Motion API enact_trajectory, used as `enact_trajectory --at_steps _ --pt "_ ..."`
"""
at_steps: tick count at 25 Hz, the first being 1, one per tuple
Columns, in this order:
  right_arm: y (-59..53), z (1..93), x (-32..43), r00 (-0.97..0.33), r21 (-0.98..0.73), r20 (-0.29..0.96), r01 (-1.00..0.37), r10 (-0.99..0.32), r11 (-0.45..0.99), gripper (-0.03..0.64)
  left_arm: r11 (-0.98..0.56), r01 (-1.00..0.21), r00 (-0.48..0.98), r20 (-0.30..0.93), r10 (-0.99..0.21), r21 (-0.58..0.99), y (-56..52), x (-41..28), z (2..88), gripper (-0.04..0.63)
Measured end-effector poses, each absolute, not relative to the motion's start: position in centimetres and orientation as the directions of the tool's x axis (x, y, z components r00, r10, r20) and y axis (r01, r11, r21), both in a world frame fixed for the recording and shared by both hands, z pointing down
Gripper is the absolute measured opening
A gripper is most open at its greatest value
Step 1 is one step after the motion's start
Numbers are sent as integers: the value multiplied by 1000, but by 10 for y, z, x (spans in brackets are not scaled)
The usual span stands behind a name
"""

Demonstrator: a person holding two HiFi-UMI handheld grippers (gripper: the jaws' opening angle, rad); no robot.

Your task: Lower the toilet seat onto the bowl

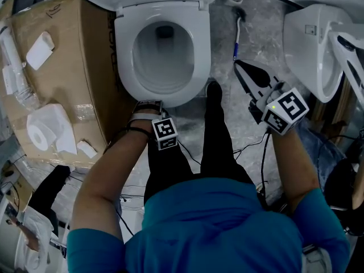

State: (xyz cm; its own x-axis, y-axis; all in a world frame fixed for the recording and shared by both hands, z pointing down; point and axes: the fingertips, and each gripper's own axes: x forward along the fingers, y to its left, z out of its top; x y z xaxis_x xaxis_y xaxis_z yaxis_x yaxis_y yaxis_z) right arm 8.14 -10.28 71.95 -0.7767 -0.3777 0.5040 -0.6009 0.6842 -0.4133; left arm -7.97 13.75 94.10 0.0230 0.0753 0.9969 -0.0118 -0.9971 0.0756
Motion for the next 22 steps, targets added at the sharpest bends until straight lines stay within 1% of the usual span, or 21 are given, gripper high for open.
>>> enact_trajectory --at_steps 22 --pt "-85 742 80 -781 -433 520 -590 -346 682 -9 -997 35 2 998 66 66 140 -80 975 97"
